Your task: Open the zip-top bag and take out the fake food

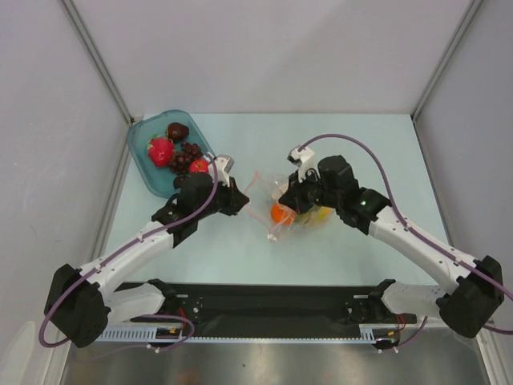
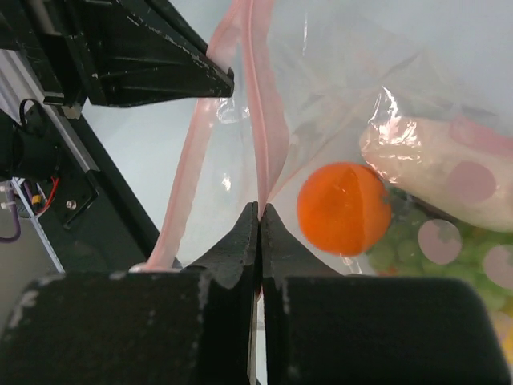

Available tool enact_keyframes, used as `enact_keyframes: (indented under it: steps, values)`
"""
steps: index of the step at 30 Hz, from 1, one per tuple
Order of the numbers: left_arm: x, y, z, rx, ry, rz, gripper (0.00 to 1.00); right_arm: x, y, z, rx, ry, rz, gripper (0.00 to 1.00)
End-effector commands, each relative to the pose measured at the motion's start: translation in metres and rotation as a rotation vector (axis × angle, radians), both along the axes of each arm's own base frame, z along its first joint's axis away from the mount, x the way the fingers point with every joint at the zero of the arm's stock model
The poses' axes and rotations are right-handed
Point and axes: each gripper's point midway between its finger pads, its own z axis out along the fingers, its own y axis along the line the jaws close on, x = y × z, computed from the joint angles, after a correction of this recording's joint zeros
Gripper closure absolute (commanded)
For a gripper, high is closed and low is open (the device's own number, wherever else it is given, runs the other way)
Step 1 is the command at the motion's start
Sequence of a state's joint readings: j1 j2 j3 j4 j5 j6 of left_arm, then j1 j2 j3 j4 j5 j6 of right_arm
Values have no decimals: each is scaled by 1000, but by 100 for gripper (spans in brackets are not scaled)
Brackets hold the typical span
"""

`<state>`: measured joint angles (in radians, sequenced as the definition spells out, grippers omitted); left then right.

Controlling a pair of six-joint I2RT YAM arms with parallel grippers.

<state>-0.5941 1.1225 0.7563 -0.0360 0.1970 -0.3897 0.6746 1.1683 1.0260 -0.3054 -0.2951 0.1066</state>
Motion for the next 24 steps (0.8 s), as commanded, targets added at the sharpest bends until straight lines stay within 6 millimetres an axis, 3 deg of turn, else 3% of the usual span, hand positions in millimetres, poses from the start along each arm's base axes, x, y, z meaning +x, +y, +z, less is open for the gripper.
enact_keyframes:
  steps: [1,4,6,7,10,12,15,24]
  values:
    - [8,39,-10,118,-59,158,82,1,26,16,84,-41,30,100]
    - [5,43,19,82,-181,165,47,2,32,18,96,-43,34,100]
    - [-2,39,33,75,-263,122,44,2,33,20,103,-45,31,100]
    - [-4,37,57,26,-344,118,43,2,33,20,105,-44,32,100]
    - [-19,19,86,-42,-471,2,38,-1,34,20,111,-36,41,100]
    - [-32,1,93,-82,-499,-108,38,-1,34,18,112,-32,41,100]
    - [-42,-26,91,-114,-494,-234,39,-1,34,12,115,-18,31,100]
    - [-55,-84,32,-53,-387,-477,44,0,26,17,128,-30,-16,100]
